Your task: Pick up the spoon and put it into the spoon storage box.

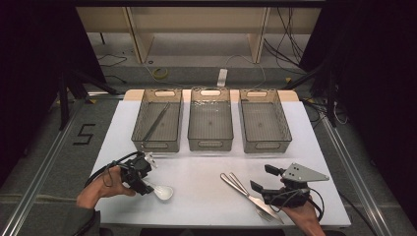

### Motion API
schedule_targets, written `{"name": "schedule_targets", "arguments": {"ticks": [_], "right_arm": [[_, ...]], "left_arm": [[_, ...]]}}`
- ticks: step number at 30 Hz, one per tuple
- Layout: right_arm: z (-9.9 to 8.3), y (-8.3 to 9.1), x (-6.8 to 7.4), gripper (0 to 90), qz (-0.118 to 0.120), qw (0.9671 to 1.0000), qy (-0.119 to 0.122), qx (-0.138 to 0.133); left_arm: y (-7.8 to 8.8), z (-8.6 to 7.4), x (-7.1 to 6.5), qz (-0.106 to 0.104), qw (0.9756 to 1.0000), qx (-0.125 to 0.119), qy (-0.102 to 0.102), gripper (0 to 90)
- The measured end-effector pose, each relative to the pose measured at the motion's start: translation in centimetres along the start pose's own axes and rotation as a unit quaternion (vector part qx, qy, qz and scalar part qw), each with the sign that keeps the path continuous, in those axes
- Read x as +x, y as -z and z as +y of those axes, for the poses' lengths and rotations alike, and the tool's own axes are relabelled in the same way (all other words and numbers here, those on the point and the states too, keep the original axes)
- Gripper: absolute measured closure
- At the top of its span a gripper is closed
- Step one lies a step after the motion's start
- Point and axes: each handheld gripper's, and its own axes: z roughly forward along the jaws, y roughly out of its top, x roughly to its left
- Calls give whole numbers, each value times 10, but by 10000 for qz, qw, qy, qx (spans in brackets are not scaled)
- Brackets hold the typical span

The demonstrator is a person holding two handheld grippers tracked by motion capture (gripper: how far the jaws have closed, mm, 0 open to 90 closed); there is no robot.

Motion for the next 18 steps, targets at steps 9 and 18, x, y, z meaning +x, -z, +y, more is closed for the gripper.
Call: {"name": "schedule_targets", "arguments": {"ticks": [9, 18], "right_arm": [[0, 0, 0, 254, -2, 10000, 3, 3], [0, 0, 0, 254, 3, 10000, -2, 15]], "left_arm": [[-1, -1, 2, -156, 9999, 57, -16, 381], [-3, 2, 3, -386, 9989, 223, -112, 390]]}}
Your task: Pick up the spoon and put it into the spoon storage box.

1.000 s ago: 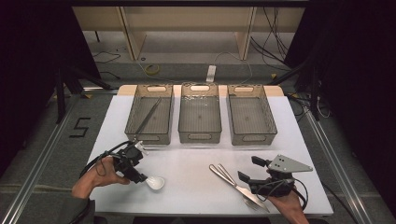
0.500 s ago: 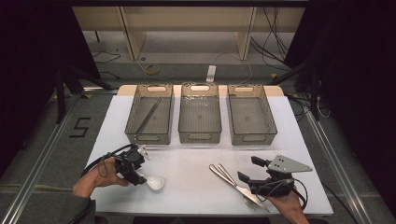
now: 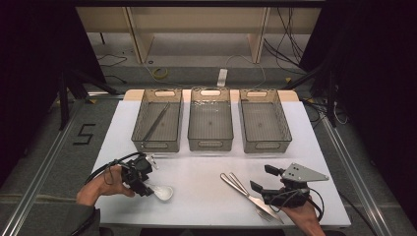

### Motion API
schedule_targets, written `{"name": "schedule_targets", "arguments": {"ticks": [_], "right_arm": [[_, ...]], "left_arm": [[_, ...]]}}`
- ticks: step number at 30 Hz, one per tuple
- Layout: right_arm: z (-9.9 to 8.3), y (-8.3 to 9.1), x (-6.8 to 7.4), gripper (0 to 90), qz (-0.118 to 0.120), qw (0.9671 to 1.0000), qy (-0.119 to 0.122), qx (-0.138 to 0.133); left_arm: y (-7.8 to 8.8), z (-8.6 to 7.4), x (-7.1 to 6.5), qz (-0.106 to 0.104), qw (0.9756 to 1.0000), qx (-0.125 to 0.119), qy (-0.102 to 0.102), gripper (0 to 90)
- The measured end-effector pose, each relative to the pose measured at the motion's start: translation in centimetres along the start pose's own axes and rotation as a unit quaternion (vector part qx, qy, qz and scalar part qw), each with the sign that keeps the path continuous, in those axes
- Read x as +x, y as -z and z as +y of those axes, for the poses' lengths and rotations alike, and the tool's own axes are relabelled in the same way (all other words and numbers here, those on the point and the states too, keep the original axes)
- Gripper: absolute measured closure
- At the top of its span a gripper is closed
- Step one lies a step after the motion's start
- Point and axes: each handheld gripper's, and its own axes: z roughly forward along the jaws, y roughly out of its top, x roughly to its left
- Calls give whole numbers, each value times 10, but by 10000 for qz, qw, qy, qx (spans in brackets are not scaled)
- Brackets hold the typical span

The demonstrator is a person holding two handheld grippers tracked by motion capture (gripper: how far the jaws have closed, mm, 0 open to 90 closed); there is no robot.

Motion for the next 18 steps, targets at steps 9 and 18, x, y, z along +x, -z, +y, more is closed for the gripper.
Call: {"name": "schedule_targets", "arguments": {"ticks": [9, 18], "right_arm": [[0, 0, 0, 256, -14, 10000, -6, 4], [0, 0, 0, 257, -25, 10000, -4, -4]], "left_arm": [[-1, 0, -2, -199, 9996, 139, -116, 468], [1, -3, -4, -440, 9987, 96, -253, 619]]}}
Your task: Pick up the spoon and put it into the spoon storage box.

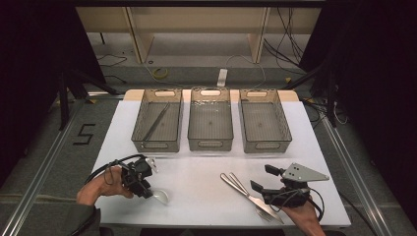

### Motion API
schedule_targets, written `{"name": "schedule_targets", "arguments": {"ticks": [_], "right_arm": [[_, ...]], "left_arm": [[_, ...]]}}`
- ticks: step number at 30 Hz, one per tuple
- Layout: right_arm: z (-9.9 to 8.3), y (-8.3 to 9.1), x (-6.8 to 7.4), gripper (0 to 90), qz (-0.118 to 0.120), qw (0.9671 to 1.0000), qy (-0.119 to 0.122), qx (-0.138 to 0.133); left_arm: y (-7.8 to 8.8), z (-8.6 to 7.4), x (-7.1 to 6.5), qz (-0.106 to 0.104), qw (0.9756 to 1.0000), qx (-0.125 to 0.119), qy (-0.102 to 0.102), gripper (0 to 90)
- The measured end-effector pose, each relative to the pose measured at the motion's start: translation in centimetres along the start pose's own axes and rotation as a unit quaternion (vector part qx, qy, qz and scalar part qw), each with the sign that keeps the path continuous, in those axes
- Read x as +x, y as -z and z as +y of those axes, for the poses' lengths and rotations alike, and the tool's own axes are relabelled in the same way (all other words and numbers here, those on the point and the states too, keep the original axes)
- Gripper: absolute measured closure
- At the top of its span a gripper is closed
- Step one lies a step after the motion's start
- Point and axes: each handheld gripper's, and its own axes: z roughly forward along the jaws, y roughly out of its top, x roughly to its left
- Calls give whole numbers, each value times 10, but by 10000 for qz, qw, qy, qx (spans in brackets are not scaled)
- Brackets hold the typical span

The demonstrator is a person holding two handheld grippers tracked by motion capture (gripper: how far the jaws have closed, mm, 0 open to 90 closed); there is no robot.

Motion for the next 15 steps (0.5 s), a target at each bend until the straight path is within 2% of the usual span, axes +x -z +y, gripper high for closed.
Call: {"name": "schedule_targets", "arguments": {"ticks": [5, 11, 12, 13, 15], "right_arm": [[0, 0, 0, 257, 12, 10000, -4, 8], [0, 0, 0, 257, 15, 10000, -8, 9], [0, 0, 0, 257, 17, 10000, -6, 10], [0, -1, 1, 257, 17, 10000, -4, 8], [0, -1, 1, 257, 18, 10000, -3, 10]], "left_arm": [[0, -2, -1, -171, 9998, -50, -84, 704], [0, -4, -3, -490, 9986, -18, -187, 808], [0, -3, -3, -519, 9985, 10, -198, 833], [-1, -3, -4, -541, 9985, -10, -106, 841], [-1, -1, -5, -512, 9986, 59, -111, 843]]}}
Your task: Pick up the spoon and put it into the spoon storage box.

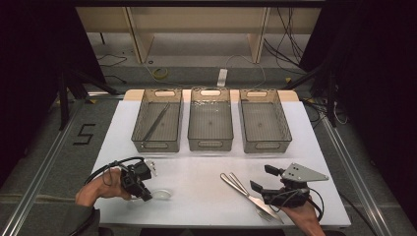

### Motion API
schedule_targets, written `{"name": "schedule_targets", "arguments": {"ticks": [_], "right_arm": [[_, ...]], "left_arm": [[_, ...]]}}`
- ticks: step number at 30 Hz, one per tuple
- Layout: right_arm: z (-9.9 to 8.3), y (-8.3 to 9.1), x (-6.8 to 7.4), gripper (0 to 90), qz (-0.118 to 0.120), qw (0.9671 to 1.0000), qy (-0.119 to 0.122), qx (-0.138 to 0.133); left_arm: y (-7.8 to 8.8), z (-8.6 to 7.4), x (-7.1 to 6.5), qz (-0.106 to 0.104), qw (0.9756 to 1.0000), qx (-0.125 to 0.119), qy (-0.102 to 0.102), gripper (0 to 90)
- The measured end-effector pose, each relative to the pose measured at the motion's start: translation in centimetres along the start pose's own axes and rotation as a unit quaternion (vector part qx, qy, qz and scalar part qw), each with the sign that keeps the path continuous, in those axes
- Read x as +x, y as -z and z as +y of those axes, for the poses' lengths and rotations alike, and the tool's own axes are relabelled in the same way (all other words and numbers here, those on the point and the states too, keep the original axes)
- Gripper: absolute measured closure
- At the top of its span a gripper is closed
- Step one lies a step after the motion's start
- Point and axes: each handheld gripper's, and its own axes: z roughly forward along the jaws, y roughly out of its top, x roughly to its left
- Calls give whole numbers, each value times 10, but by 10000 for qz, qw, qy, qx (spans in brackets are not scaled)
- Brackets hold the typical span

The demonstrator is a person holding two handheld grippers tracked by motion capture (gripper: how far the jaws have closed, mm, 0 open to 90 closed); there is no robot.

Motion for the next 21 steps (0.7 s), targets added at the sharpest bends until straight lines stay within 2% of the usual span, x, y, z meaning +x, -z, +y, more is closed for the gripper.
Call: {"name": "schedule_targets", "arguments": {"ticks": [5, 11, 17, 20, 21], "right_arm": [[0, 0, 0, 257, -10, 10000, -3, 6], [0, 0, 0, 257, -9, 10000, 1, 4], [0, 0, 0, 257, -10, 10000, -6, 6], [0, 0, 0, 257, -15, 10000, 0, 13], [0, 0, 0, 257, -14, 10000, -3, 8]], "left_arm": [[2, 4, 0, 163, 9998, -65, 76, 844], [14, 7, 1, 444, 9975, -439, 339, 844], [16, 8, 3, 610, 9956, -483, 524, 844], [21, 11, 3, 587, 9937, -695, 650, 844], [23, 12, 3, 630, 9918, -834, 734, 844]]}}
